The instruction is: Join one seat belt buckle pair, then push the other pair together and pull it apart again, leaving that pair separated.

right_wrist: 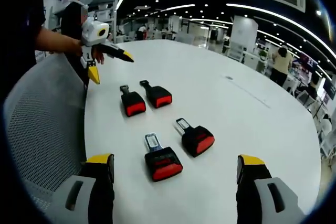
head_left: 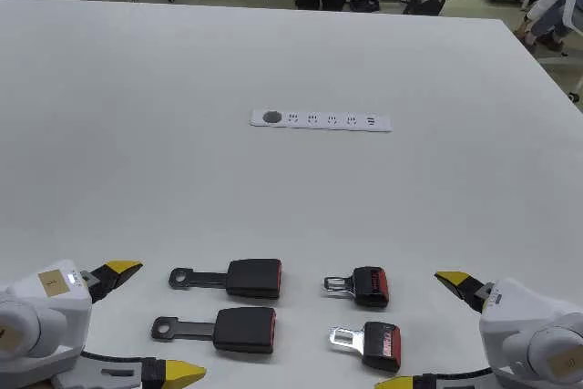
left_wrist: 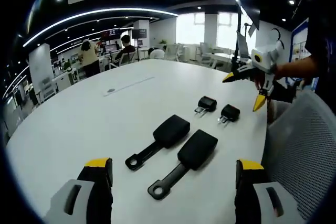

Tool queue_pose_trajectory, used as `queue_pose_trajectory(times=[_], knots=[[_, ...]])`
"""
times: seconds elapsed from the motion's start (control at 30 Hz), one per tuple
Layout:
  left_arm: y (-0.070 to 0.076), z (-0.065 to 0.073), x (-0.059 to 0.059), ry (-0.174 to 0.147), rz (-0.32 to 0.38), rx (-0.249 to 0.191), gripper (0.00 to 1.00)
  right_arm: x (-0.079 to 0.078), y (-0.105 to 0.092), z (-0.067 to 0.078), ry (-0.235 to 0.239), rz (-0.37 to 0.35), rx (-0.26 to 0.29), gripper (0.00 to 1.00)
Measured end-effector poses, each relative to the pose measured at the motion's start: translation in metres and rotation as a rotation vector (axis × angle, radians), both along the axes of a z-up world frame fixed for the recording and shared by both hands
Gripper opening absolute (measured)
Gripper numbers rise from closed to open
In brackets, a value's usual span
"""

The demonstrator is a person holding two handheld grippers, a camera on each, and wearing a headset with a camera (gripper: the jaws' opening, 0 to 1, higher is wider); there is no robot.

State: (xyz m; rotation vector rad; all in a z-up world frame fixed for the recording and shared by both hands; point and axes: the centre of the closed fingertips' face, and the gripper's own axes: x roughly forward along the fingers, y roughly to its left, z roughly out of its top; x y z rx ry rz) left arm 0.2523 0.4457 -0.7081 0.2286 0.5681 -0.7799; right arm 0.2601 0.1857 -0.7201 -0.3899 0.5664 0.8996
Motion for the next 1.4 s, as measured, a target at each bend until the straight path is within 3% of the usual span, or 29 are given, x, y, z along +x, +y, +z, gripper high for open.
queue_pose_trajectory(times=[0.87, 1.4], knots=[[-0.0011, -0.0021, 0.0004, 0.0, -0.007, 0.002, 0.99, 0.0002, -0.0002, 0.0037, -0.004, 0.003, -0.001, 0.99], [-0.0009, -0.0023, 0.0004, 0.009, -0.019, 0.019, 0.99, -0.0005, -0.0051, 0.0004, 0.006, 0.018, -0.029, 0.99]])
